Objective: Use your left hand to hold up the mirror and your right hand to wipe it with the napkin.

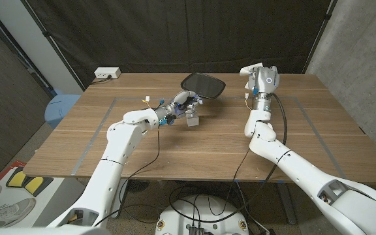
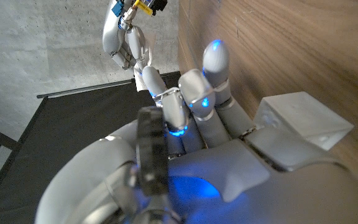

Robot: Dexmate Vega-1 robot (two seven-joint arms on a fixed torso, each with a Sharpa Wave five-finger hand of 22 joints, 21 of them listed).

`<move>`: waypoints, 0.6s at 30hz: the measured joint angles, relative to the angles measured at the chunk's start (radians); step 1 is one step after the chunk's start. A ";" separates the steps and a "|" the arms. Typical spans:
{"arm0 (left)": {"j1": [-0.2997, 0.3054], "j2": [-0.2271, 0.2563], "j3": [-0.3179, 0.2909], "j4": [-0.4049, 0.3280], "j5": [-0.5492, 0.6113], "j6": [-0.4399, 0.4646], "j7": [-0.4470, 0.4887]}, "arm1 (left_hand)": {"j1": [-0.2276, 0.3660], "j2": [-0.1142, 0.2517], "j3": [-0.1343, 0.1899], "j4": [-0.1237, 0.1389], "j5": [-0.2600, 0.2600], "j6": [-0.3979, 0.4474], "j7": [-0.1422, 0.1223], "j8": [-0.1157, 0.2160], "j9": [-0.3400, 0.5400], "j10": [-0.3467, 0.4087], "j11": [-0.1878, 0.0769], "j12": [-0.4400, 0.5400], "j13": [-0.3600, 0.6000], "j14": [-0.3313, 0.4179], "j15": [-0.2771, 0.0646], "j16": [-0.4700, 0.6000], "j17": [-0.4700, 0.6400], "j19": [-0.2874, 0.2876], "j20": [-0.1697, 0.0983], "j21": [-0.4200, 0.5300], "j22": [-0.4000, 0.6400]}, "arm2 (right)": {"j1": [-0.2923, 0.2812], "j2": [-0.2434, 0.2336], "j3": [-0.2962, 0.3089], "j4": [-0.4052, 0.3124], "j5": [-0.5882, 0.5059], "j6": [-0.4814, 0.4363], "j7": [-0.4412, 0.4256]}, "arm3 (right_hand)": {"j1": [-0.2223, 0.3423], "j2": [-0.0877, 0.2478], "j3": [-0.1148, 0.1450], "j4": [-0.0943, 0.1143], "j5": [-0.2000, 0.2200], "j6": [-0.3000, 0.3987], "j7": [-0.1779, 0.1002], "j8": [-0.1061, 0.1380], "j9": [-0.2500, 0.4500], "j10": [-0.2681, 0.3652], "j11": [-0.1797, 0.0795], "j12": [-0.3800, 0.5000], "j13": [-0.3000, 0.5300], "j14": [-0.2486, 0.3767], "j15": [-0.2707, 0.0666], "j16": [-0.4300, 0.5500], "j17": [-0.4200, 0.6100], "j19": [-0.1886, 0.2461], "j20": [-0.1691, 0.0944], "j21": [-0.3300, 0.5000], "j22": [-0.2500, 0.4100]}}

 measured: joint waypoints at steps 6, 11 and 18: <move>0.059 -0.016 -0.022 -0.071 -0.008 0.059 0.063 | 0.000 0.000 0.000 0.000 0.000 0.000 0.000 0.007 -0.003 0.000 0.000 0.000 0.000 0.000 0.000 0.000 -0.002 0.000 0.000 0.000 -0.002 | -0.005 0.006 0.005 0.007 0.000 -0.051 0.032 | 0.000 0.000 0.000 0.000 0.000 0.004 0.004 -0.006 -0.001 0.003 0.003 0.000 0.005 0.000 0.000 -0.004 0.000 0.000 0.000 0.000 0.000; 0.103 -0.028 -0.039 -0.125 -0.014 0.105 0.097 | 0.000 0.000 0.000 0.000 0.000 0.000 0.000 0.008 -0.005 0.000 0.000 0.000 0.000 0.003 -0.003 -0.007 -0.006 0.000 0.000 0.000 -0.006 | -0.008 0.010 0.006 0.013 -0.002 -0.098 0.067 | 0.000 0.000 0.000 0.000 0.000 0.005 0.005 -0.009 0.001 0.003 0.003 -0.007 0.006 0.000 0.000 -0.004 0.000 0.000 0.000 0.000 0.000; 0.148 -0.044 -0.062 -0.180 -0.029 0.179 0.132 | 0.000 0.000 0.000 0.000 0.000 -0.006 0.005 0.008 -0.005 0.000 0.000 0.000 0.000 0.003 -0.003 -0.011 -0.010 0.000 0.000 0.000 -0.011 | -0.012 0.015 0.001 0.022 -0.011 -0.165 0.120 | 0.000 0.000 0.000 0.000 0.000 0.005 0.005 -0.010 0.005 0.003 0.003 -0.008 0.009 0.000 0.000 -0.007 0.002 0.000 0.000 0.000 0.000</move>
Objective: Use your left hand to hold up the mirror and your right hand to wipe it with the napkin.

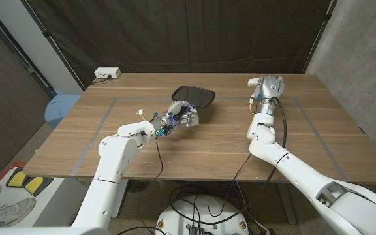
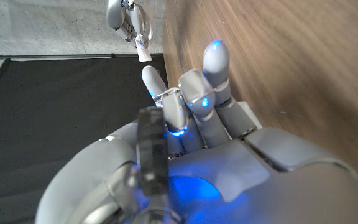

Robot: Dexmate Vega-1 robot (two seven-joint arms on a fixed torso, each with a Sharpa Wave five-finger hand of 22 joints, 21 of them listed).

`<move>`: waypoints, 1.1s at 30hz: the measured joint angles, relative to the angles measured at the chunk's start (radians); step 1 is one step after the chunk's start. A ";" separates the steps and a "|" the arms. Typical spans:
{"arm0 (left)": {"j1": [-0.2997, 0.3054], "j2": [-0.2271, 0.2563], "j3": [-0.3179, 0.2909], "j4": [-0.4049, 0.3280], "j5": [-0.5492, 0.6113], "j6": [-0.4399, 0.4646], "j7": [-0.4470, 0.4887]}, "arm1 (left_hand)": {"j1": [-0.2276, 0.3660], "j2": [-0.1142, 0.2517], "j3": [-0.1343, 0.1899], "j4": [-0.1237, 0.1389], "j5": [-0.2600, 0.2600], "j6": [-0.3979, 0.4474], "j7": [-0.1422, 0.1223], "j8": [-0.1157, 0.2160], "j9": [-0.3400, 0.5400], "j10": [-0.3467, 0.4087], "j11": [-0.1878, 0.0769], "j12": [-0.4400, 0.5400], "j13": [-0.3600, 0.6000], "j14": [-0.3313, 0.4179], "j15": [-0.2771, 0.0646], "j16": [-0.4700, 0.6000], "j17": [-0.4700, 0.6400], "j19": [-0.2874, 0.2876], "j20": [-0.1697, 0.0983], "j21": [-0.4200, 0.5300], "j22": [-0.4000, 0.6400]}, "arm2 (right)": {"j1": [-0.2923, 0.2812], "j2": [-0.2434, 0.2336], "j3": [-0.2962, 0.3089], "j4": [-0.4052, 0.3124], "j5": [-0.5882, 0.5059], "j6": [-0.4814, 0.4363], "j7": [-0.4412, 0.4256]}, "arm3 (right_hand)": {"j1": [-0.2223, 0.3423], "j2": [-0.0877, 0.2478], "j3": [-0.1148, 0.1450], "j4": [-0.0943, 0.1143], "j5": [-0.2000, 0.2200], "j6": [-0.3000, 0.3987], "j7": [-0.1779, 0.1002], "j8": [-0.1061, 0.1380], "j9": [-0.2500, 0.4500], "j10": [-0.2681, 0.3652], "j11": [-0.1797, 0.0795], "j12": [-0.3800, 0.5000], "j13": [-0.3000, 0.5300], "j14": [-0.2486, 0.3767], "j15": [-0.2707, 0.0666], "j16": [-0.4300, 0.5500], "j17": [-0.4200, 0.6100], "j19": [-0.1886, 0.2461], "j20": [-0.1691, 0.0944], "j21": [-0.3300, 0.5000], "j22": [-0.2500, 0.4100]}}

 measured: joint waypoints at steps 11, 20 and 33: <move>0.038 -0.017 -0.028 -0.044 -0.019 0.093 0.011 | 0.000 0.000 0.000 0.000 0.000 -0.005 0.005 0.000 -0.007 0.000 0.000 0.000 0.000 0.000 0.000 -0.008 -0.013 0.000 0.000 0.000 -0.005 | -0.003 0.001 -0.012 0.003 -0.014 -0.067 0.061 | 0.000 0.000 0.000 0.000 0.000 0.000 0.000 -0.006 0.000 0.000 0.000 -0.007 0.003 -0.004 0.000 -0.010 -0.005 0.000 0.000 0.000 0.000; 0.049 -0.029 -0.046 -0.062 -0.017 0.185 0.021 | 0.000 0.000 0.000 0.000 0.000 -0.009 0.009 0.002 -0.019 0.000 0.000 0.000 0.000 0.000 0.000 -0.018 -0.023 0.000 0.000 0.000 -0.009 | 0.039 -0.027 -0.074 -0.009 -0.037 -0.154 0.205 | 0.000 0.000 0.000 0.000 0.000 -0.011 -0.011 -0.015 0.001 -0.009 -0.001 -0.019 0.011 -0.022 0.006 -0.034 -0.020 -0.013 -0.002 -0.011 -0.005; 0.033 -0.053 -0.069 -0.062 0.016 0.268 0.011 | 0.000 0.000 0.000 0.000 0.000 -0.023 0.023 -0.006 -0.035 0.000 0.000 0.000 -0.004 -0.002 0.002 -0.038 -0.043 0.000 0.000 0.000 -0.019 | 0.184 -0.088 -0.272 0.002 -0.099 -0.312 0.623 | -0.013 0.014 0.006 0.005 0.000 -0.052 -0.016 -0.031 0.010 -0.033 0.000 -0.035 0.024 -0.052 0.019 -0.074 -0.047 -0.033 -0.003 -0.028 -0.009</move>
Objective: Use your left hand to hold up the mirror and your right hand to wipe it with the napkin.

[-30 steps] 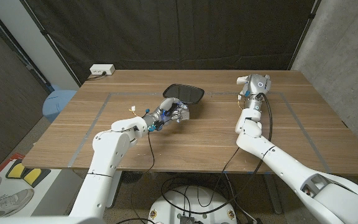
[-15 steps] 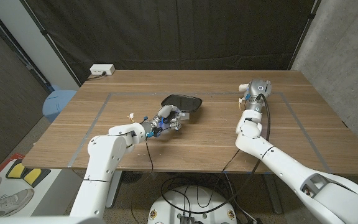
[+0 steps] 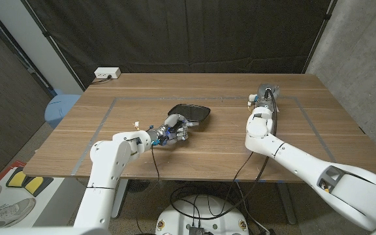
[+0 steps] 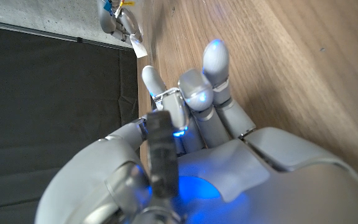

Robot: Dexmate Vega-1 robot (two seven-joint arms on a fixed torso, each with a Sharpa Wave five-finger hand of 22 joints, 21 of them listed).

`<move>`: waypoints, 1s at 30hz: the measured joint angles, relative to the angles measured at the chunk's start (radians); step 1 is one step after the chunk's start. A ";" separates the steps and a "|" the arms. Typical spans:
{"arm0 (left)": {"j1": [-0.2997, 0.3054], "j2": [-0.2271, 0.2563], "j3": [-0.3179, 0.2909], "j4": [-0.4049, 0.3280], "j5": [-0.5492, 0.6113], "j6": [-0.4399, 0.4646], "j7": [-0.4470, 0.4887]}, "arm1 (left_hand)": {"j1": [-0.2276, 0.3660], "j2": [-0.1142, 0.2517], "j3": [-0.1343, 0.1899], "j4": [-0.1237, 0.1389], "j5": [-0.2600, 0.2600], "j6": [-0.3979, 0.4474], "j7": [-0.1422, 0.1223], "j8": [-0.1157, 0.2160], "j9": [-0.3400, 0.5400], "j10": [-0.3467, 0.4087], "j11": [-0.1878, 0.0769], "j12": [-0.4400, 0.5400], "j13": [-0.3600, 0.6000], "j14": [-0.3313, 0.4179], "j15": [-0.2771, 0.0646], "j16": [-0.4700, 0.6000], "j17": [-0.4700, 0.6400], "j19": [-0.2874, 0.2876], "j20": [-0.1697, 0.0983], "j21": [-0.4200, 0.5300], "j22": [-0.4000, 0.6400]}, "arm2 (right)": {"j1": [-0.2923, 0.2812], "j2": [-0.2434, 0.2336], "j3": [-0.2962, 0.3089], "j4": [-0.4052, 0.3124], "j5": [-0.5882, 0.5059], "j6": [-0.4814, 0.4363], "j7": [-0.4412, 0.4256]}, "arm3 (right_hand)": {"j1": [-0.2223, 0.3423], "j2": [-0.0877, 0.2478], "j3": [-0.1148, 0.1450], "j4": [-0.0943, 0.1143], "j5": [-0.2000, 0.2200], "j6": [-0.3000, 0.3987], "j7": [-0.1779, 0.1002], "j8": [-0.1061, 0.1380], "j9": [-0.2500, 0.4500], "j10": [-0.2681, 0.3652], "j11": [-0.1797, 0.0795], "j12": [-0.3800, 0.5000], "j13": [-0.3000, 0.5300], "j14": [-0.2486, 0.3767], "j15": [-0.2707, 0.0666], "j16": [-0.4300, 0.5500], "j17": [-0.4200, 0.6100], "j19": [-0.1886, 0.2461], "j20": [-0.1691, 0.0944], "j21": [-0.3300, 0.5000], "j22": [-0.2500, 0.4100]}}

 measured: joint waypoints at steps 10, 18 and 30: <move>-0.015 -0.011 -0.007 0.018 0.025 0.027 -0.022 | 0.000 0.000 0.000 0.000 0.000 -0.081 -0.017 -0.086 -0.087 -0.024 -0.008 -0.311 -0.429 -0.004 -0.001 -0.245 -0.352 -0.026 0.008 -0.024 -0.095 | 0.065 -0.015 -0.077 0.023 -0.016 -0.032 0.288 | -0.055 0.026 0.018 0.023 0.000 -0.252 -0.019 -0.047 0.003 -0.213 0.008 -0.143 -0.038 -0.123 0.047 -0.206 -0.174 -0.018 0.003 -0.084 -0.014; -0.026 -0.005 -0.005 0.037 0.046 0.015 -0.059 | -0.098 -0.074 0.092 -0.177 -0.009 -0.202 0.021 -0.180 -0.174 -0.152 0.027 -0.545 -0.747 -0.101 0.048 -0.481 -0.628 -0.061 0.021 -0.109 -0.116 | 0.099 -0.019 -0.106 0.031 -0.024 -0.043 0.410 | -0.144 -0.006 0.021 0.037 0.025 -0.568 -0.018 -0.050 -0.010 -0.537 0.020 -0.193 -0.101 -0.333 0.111 -0.370 -0.284 -0.076 0.005 -0.153 -0.011; -0.057 0.048 0.017 0.073 0.057 -0.005 -0.139 | -0.196 -0.310 -0.100 -0.221 -0.346 -0.466 0.008 -0.348 -0.274 -0.491 0.096 -0.813 -0.969 -0.423 0.116 -0.770 -0.703 -0.133 0.130 -0.350 -0.120 | 0.114 -0.026 -0.110 0.028 -0.022 -0.032 0.471 | -0.249 -0.063 -0.018 0.070 0.051 -0.755 0.008 -0.050 -0.013 -0.725 0.036 -0.193 -0.151 -0.489 0.141 -0.425 -0.322 -0.148 0.016 -0.200 -0.008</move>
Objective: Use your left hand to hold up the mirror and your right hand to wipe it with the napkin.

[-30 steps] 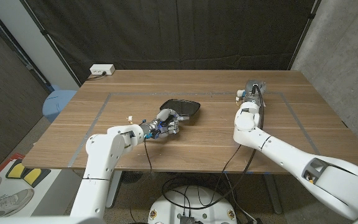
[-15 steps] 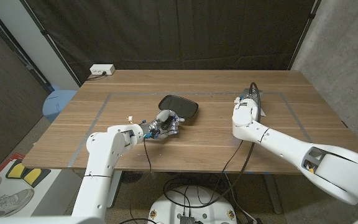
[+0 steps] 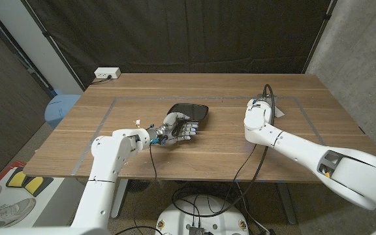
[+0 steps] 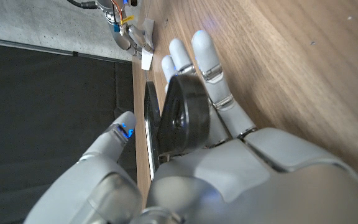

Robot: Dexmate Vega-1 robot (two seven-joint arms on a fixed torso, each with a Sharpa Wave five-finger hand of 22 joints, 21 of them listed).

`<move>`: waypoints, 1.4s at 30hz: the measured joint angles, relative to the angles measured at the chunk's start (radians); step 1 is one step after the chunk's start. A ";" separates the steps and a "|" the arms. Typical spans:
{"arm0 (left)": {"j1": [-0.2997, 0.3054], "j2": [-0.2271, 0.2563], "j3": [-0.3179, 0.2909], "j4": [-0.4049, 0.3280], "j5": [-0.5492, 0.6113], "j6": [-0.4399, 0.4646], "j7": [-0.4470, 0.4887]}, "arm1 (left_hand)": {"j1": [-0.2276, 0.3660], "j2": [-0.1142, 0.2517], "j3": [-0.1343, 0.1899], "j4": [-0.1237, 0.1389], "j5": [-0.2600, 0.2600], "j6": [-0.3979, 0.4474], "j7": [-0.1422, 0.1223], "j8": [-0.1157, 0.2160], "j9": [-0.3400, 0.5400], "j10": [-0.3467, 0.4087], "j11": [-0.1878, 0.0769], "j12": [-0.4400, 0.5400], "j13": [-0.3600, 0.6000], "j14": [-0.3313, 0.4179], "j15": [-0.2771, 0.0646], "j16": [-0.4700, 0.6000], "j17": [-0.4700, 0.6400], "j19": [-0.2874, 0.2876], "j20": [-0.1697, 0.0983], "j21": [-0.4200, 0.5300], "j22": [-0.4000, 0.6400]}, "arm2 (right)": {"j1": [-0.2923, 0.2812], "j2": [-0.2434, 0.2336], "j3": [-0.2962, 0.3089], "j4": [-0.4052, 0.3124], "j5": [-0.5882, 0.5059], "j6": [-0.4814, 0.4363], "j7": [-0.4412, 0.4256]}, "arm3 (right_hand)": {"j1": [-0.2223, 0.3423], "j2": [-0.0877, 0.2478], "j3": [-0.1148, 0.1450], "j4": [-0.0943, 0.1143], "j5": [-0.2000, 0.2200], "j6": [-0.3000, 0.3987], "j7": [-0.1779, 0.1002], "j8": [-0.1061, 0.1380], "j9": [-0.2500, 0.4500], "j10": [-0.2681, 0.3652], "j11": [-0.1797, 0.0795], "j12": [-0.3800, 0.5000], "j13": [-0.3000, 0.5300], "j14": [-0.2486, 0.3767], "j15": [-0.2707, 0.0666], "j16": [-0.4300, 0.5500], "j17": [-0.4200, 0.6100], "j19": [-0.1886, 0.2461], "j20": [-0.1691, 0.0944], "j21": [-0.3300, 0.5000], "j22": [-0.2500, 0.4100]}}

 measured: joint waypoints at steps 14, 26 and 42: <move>-0.027 0.077 0.026 0.030 0.001 -0.030 -0.081 | -0.027 -0.024 -0.285 -0.080 -0.127 -0.298 -0.034 -0.212 -0.011 -0.395 0.085 -0.357 -0.062 -0.416 0.136 -0.277 -0.002 -0.232 0.195 -0.359 0.004 | -0.009 -0.005 0.016 -0.036 0.002 0.003 -0.003 | -0.192 -0.077 -0.107 0.076 0.015 -0.088 0.013 0.004 0.000 -0.087 0.027 0.016 -0.037 -0.105 0.011 -0.007 -0.029 -0.063 0.025 -0.044 0.001; -0.014 0.151 0.019 0.015 -0.022 -0.048 -0.166 | 0.052 0.016 -0.351 -0.069 -0.116 -0.493 -0.055 -0.358 -0.008 -0.598 0.103 -0.503 -0.058 -0.666 0.176 -0.343 0.008 -0.419 0.247 -0.551 0.012 | -0.034 -0.007 0.023 -0.096 -0.019 -0.037 -0.026 | -0.255 -0.112 -0.153 0.098 0.024 -0.129 0.015 0.004 -0.005 -0.109 0.027 0.020 -0.047 -0.143 0.012 -0.007 -0.041 -0.082 0.024 -0.074 0.001; 0.055 0.221 -0.035 -0.075 -0.014 -0.106 -0.181 | 0.294 0.099 -0.316 -0.070 -0.112 -0.543 -0.021 -0.430 -0.003 -0.705 0.123 -0.539 -0.049 -0.781 0.176 -0.343 0.011 -0.497 0.227 -0.650 0.017 | -0.081 0.011 0.045 -0.160 -0.048 -0.066 -0.137 | -0.231 -0.089 -0.158 0.092 0.050 -0.089 0.022 0.023 -0.005 -0.053 0.014 0.058 -0.062 -0.085 0.012 0.020 -0.060 -0.056 0.014 -0.086 0.001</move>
